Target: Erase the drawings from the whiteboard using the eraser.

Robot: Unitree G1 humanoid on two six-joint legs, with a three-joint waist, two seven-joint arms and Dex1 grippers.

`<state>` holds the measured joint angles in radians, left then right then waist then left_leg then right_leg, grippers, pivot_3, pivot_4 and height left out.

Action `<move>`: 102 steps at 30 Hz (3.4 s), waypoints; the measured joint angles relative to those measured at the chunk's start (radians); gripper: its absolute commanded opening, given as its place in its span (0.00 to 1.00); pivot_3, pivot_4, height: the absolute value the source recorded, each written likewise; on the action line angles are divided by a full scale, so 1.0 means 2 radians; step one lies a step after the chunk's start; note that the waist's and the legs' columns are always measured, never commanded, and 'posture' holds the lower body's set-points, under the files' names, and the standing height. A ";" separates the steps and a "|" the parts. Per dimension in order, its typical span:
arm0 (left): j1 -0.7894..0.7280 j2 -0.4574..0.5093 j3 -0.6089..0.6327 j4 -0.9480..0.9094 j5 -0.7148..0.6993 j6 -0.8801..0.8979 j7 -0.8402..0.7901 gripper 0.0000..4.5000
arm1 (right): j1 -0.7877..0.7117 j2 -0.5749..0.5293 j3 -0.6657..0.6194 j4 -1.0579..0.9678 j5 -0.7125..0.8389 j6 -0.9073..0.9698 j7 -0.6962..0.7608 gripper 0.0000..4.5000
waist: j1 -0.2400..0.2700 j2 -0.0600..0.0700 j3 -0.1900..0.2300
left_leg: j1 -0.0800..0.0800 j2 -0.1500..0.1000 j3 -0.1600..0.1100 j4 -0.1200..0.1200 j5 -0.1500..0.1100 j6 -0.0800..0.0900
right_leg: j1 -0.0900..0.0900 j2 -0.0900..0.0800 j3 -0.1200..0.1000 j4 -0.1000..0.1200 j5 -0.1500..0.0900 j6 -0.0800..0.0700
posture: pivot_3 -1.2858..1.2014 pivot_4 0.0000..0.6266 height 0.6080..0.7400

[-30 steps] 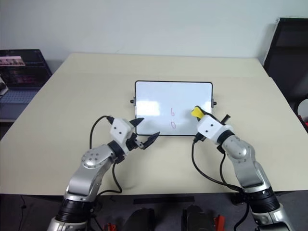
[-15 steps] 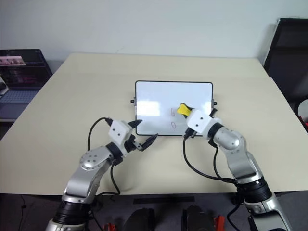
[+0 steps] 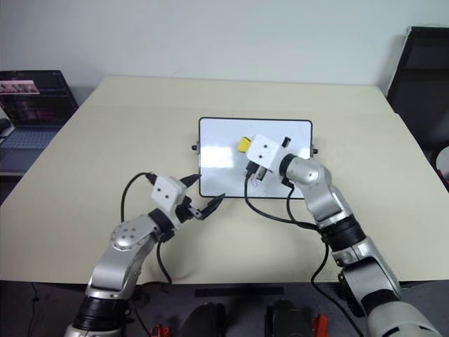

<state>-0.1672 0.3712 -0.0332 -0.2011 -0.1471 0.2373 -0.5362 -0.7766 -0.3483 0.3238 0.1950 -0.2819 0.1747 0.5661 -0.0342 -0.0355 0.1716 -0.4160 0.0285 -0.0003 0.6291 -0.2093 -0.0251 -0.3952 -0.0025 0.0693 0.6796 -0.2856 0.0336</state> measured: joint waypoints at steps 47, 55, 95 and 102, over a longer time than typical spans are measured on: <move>0.021 0.006 0.017 -0.032 0.000 0.010 0.017 1.00 | 0.035 0.006 0.044 0.013 -0.074 -0.015 -0.015 0.18 | 0.000 0.000 0.000 | 0.005 0.000 0.001 0.000 0.000 0.000 | 0.005 0.000 0.001 0.000 0.000 0.000 | 0.52 0.24 1.00; 0.011 0.003 0.004 -0.032 0.000 0.014 0.016 1.00 | -0.015 0.028 0.005 0.054 -0.068 -0.032 -0.090 0.18 | -0.001 0.000 0.000 | 0.004 0.000 0.001 0.000 0.000 0.000 | 0.003 0.000 0.001 0.000 0.000 0.000 | 0.52 0.24 1.00; 0.007 0.003 0.009 -0.036 0.000 0.023 0.020 1.00 | 0.050 0.003 0.044 -0.017 -0.092 0.006 -0.008 0.18 | 0.001 -0.001 0.000 | 0.005 0.000 0.001 0.000 0.000 0.000 | 0.005 0.000 0.000 0.000 -0.001 0.000 | 0.52 0.24 1.00; 0.003 0.001 -0.001 -0.030 0.000 0.018 0.011 1.00 | 0.055 0.013 -0.006 -0.066 -0.047 0.058 0.000 0.18 | 0.001 -0.001 0.001 | 0.003 0.000 0.000 -0.001 0.000 0.000 | 0.003 0.000 0.000 0.000 -0.001 -0.001 | 0.52 0.24 1.00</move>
<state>-0.1616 0.3734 -0.0345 -0.2609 -0.1472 0.2732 -0.5137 -0.6671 -0.3219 0.3128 0.0623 -0.3756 0.2912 0.5651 -0.0328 -0.0366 0.1731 -0.4096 0.0292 -0.0001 0.6274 -0.2096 -0.0255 -0.3897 -0.0026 0.0695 0.6787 -0.2870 0.0325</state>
